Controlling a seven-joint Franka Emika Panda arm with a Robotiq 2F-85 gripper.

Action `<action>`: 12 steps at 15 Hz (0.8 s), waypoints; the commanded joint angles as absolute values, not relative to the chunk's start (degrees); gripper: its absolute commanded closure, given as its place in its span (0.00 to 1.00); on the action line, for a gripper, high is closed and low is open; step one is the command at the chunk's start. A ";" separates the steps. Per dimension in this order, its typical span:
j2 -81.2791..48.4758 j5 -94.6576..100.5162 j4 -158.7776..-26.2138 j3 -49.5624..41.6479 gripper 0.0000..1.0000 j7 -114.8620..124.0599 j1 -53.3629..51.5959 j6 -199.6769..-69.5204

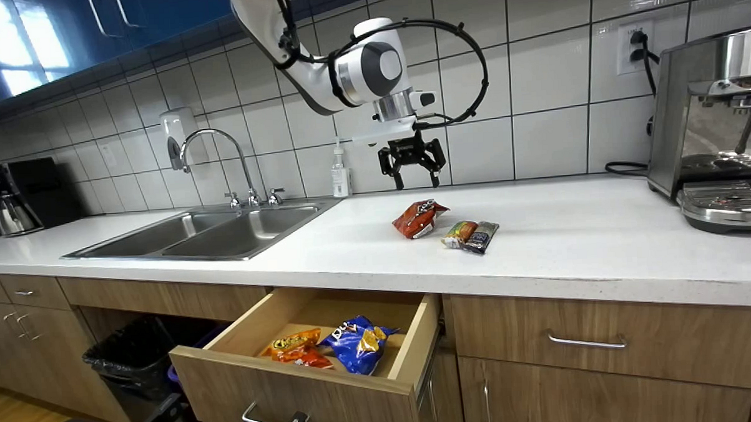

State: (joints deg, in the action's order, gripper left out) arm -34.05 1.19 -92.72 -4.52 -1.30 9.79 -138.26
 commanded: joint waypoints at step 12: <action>-50.72 0.72 -69.03 -4.66 0.00 -2.54 10.72 -126.74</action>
State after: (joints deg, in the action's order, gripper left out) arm -47.46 1.19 -74.95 -5.08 -1.30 10.27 -130.88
